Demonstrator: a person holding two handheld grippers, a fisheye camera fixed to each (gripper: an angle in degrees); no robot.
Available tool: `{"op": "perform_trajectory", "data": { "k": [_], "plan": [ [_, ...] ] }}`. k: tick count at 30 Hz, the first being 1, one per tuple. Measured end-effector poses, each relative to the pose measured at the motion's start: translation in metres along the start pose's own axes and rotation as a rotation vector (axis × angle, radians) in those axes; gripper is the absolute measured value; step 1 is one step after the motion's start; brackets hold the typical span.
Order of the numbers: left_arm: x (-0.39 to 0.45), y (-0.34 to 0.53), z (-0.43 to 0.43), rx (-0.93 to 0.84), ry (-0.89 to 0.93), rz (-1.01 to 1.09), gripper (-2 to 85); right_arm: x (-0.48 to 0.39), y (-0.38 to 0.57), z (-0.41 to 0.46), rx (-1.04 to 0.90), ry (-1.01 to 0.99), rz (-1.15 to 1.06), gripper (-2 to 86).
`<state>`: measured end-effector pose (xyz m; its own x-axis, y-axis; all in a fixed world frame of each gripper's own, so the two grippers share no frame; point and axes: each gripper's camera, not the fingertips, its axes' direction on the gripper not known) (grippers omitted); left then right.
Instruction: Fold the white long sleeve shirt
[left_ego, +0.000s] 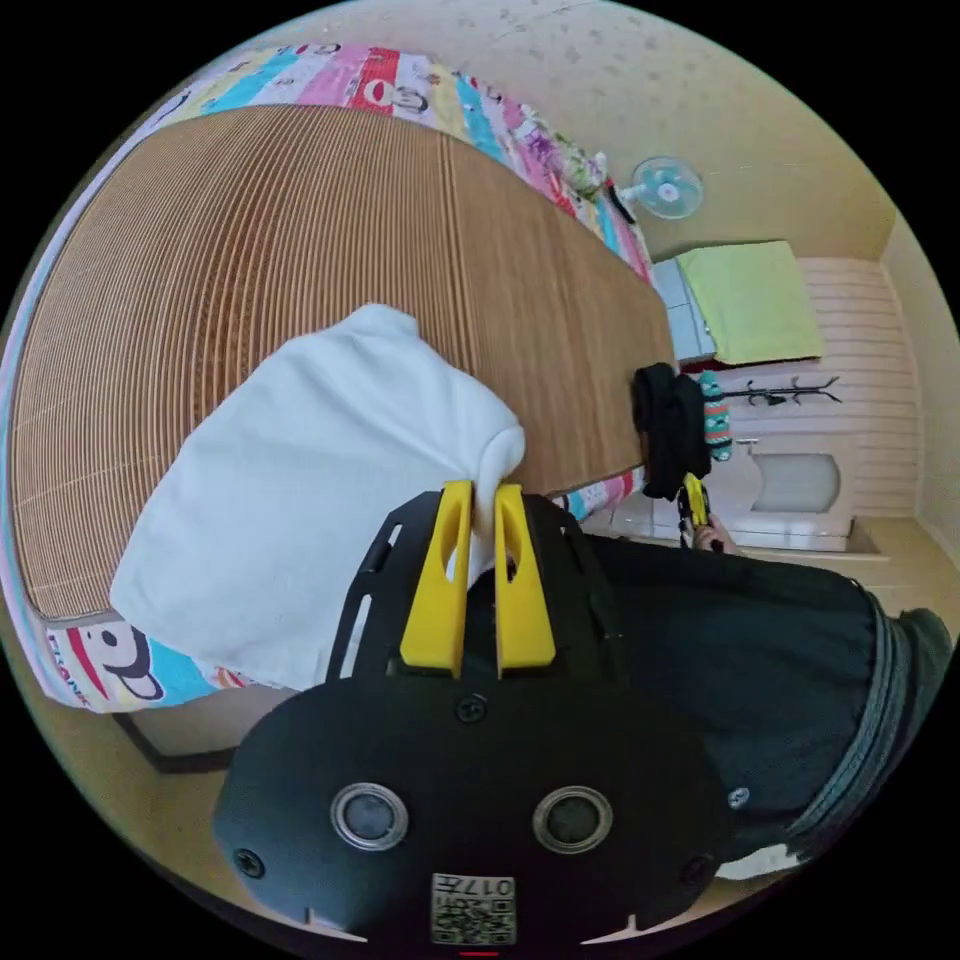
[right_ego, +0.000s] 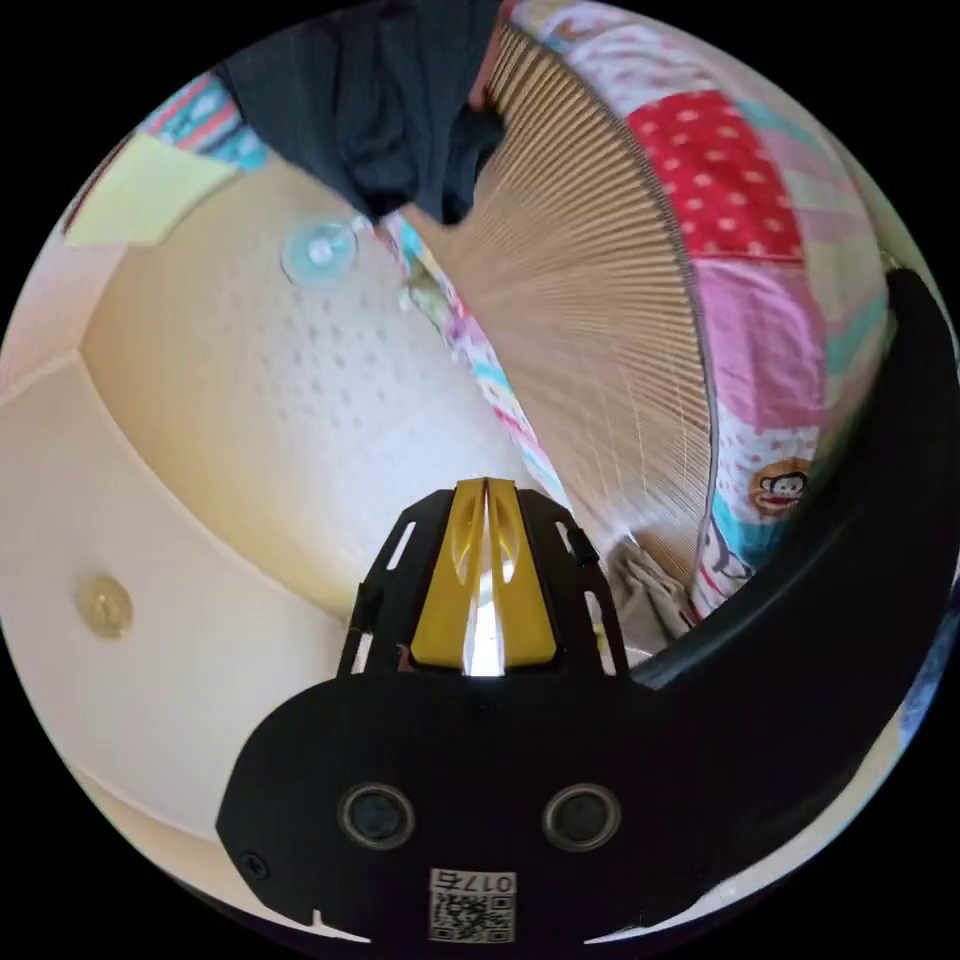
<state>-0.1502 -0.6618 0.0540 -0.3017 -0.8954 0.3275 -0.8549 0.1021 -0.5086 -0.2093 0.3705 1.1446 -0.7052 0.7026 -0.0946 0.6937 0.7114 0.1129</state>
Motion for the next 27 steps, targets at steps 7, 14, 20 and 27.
{"op": "perform_trajectory", "data": {
  "k": [7,14,20,27],
  "plan": [
    [0.052,0.040,-0.088,0.633,0.599,0.310,3.7,-0.024,-0.023,0.113,-0.554,0.581,-0.284,1.8],
    [0.148,0.023,-0.082,0.822,1.052,0.765,3.3,-0.014,0.049,0.237,-1.017,0.797,-0.792,12.4],
    [0.212,0.010,-0.071,0.747,1.266,1.042,3.2,-0.036,0.087,0.267,-0.925,0.733,-1.069,19.9],
    [0.240,-0.001,-0.031,0.778,1.422,1.048,3.3,-0.042,0.127,0.266,-0.931,0.455,-1.277,22.4]
  ]
}}
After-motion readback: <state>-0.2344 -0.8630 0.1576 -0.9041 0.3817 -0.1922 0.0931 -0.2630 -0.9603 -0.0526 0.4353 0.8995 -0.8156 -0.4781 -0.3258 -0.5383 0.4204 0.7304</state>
